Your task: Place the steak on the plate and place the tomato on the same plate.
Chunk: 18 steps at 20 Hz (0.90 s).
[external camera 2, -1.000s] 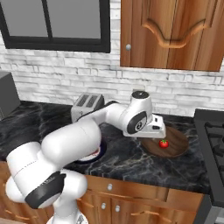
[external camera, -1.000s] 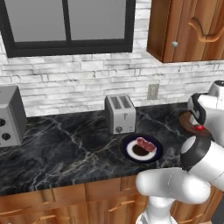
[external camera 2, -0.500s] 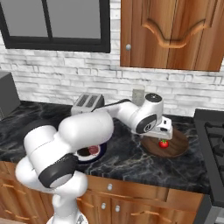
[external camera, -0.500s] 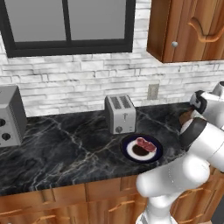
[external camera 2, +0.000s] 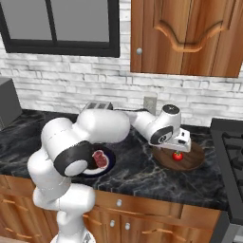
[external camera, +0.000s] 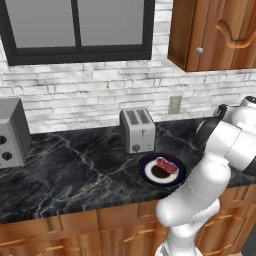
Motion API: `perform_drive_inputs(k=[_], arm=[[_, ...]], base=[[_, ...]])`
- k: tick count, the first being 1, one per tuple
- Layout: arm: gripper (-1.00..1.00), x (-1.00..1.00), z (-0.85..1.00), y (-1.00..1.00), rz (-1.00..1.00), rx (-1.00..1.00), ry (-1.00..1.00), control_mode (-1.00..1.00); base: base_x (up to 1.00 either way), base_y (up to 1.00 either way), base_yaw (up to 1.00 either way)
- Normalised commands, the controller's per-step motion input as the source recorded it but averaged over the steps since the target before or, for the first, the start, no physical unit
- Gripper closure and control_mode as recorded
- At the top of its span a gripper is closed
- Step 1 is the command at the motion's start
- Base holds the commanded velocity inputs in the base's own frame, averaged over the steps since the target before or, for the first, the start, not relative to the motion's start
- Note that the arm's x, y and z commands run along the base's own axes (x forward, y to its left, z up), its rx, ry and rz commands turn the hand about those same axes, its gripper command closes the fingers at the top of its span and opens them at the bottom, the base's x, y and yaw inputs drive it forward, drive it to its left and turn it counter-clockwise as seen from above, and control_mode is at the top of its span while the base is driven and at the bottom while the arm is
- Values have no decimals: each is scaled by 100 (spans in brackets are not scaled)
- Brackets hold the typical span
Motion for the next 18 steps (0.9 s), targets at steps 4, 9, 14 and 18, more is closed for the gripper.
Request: perform_drive_inputs(k=[4, 9, 14, 18], arm=[[-100, 32, -15, -23, 0, 0, 2, -100], [-100, 39, -20, -6, 0, 0, 5, -100], [-100, 22, -18, -28, 0, 0, 5, -100], [-100, 17, -21, -30, 0, 0, 5, -100]], base=[[0, 0, 0], [0, 0, 0], [0, 0, 0], [0, 0, 0]])
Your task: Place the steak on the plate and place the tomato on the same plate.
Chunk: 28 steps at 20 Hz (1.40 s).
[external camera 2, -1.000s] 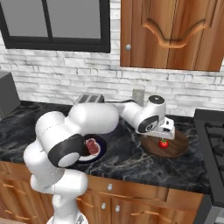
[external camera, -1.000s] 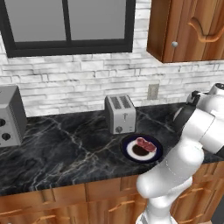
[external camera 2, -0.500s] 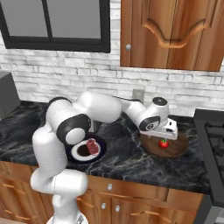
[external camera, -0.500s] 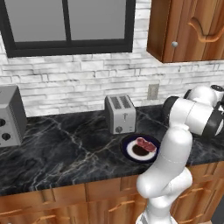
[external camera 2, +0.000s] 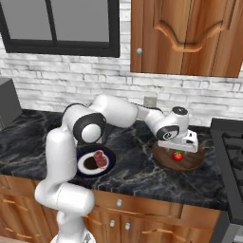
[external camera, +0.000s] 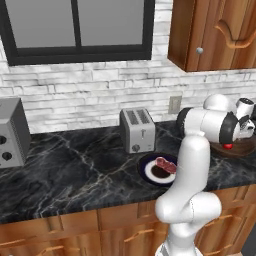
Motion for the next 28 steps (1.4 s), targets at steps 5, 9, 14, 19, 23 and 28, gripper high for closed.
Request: perform_drive_inputs(k=[5, 9, 14, 19, 23, 28], arm=[[-100, 10, -24, -6, 0, 4, 5, -100], [-100, 12, -21, 0, 0, 7, 9, -100], [-100, 0, -13, 3, 0, 3, 3, -100], [-100, 0, -25, 9, 0, 0, 1, -100], [-100, 3, -18, 11, 0, 0, 0, -100], [100, 2, -14, 13, 0, 0, -1, -100]], base=[[0, 0, 0], [0, 0, 0], [0, 0, 0], [0, 0, 0], [0, 0, 0], [0, 0, 0]])
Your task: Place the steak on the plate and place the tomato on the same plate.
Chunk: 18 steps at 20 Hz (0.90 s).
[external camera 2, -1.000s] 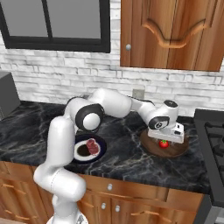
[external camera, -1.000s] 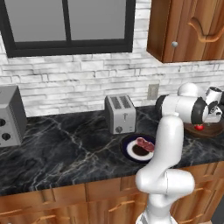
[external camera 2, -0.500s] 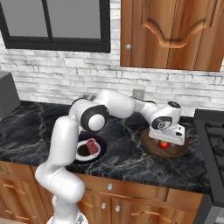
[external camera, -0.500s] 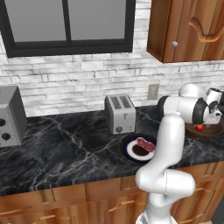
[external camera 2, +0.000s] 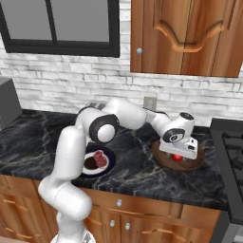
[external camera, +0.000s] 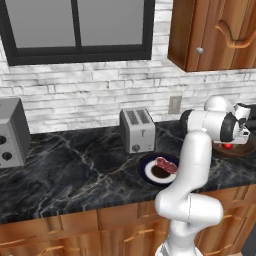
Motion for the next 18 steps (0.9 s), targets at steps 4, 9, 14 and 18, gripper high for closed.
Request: perform_drive_inputs(k=[4, 9, 14, 18], arm=[[100, 8, -12, 3, 0, 0, -5, -100], [100, -3, 0, 0, 3, 0, -26, -100], [100, -30, 29, 3, 2, 0, -25, -100], [100, -38, 47, 13, 1, 0, 5, -100]], base=[[0, 0, 0], [0, 0, 0], [0, 0, 0], [0, 0, 0]])
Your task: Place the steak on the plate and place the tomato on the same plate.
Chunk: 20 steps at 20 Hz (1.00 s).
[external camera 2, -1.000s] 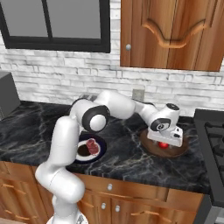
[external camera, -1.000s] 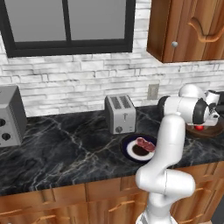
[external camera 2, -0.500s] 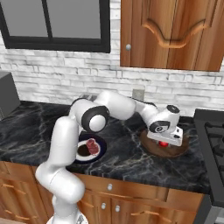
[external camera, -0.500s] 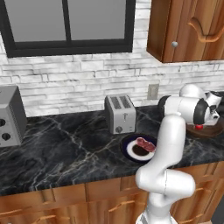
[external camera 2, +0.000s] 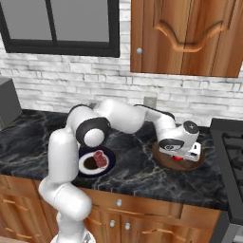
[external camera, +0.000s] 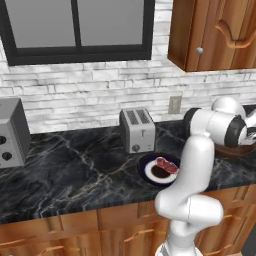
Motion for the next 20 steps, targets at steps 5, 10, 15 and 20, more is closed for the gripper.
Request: perform_drive_inputs(k=[5, 10, 15, 20], arm=[[100, -25, 55, 30, 7, -1, 23, -100], [100, -30, 54, 41, 10, -2, 15, -100], [100, -39, 33, 58, 10, -7, -1, -100], [100, -27, 15, 73, 8, -7, -1, -100]], base=[[0, 0, 0], [0, 0, 0], [0, 0, 0], [0, 0, 0]])
